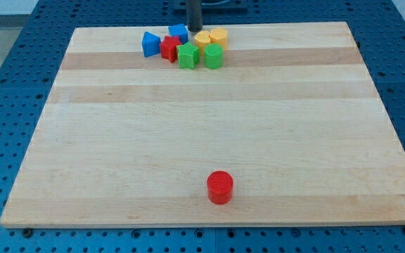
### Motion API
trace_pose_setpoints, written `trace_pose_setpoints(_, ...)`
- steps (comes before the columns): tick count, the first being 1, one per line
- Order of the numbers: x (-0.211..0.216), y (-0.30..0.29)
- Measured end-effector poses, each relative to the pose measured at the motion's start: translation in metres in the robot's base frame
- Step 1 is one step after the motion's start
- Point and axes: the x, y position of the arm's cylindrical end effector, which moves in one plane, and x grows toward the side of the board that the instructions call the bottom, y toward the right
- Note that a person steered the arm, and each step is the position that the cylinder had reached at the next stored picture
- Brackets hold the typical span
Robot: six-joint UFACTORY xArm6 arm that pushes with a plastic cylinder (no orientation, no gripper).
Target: Move red star above into green star
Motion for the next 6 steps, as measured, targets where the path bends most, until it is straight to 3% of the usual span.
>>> trace_pose_setpoints(1, 0.007, -0.031)
trace_pose_setpoints(4, 0.068, -0.044)
trace_pose_setpoints(6, 0.09, -0.114)
